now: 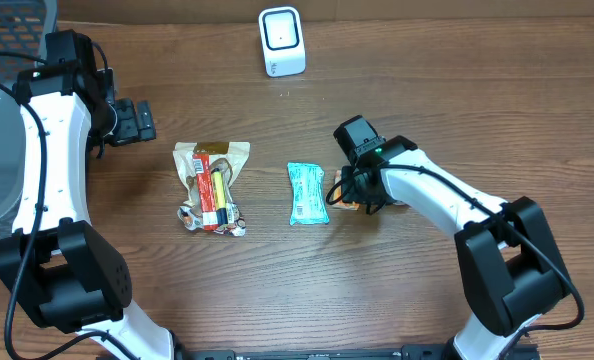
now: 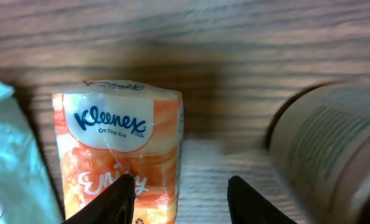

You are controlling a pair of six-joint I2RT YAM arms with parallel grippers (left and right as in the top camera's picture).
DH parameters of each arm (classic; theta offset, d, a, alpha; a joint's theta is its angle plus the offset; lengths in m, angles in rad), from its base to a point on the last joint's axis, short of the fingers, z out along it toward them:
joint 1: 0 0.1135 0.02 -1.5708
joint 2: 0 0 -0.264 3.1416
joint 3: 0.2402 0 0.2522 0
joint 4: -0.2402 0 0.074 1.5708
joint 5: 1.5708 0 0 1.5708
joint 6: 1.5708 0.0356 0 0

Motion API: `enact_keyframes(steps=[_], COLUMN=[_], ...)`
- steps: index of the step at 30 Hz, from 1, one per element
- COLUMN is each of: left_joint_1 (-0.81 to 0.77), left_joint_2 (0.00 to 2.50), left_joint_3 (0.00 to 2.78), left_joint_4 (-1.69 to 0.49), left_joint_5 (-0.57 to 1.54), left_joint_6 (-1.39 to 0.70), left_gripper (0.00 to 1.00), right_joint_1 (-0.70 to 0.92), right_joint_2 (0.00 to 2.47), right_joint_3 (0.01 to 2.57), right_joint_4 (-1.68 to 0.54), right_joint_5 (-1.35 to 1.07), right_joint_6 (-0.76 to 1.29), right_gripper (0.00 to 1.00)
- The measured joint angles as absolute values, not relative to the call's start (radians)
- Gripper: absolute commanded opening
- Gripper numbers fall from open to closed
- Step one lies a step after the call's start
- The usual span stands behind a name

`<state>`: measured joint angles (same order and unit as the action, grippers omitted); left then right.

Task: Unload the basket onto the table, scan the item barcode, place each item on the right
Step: 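Lower and close the right gripper on the orange Kleenex pack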

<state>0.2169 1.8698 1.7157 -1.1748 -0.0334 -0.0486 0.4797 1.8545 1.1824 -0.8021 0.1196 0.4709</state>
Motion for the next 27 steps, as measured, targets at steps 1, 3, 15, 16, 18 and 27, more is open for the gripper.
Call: enact_keyframes(steps=[1,3,15,16,18,27], left_joint_1=[0.217,0.217,0.217,0.217,0.217,0.217], left_joint_2=[1.870,1.870,1.870,1.870,1.870,1.870], left_joint_3=[1.716,1.716,1.716,1.716,1.716,1.716], left_joint_4=[-1.175,-1.175,-1.175,-1.175,-1.175,-1.175], left_joint_5=[-0.033,-0.033,-0.033,-0.033,-0.033,-0.033], left_joint_6=[-0.049,-0.049,-0.049,-0.049,-0.048,-0.048], left_gripper=[1.00,1.00,1.00,1.00,1.00,1.00], right_joint_1=[0.477,0.472,0.471,0.471,0.470,0.419], right_joint_2=[1.855,1.855,1.859,1.859,1.859,1.859], right_joint_3=[1.182,1.182,1.326,1.353,1.382,1.366], right_joint_4=[-0.801,-0.799,-0.894,-0.912,-0.933,-0.965], right_joint_5=[0.123,0.135,0.128,0.118,0.100,0.035], right_joint_6=[0.471,0.471,0.471,0.471,0.471,0.471], right_gripper=[0.48,0.48,0.49,0.49,0.46,0.38])
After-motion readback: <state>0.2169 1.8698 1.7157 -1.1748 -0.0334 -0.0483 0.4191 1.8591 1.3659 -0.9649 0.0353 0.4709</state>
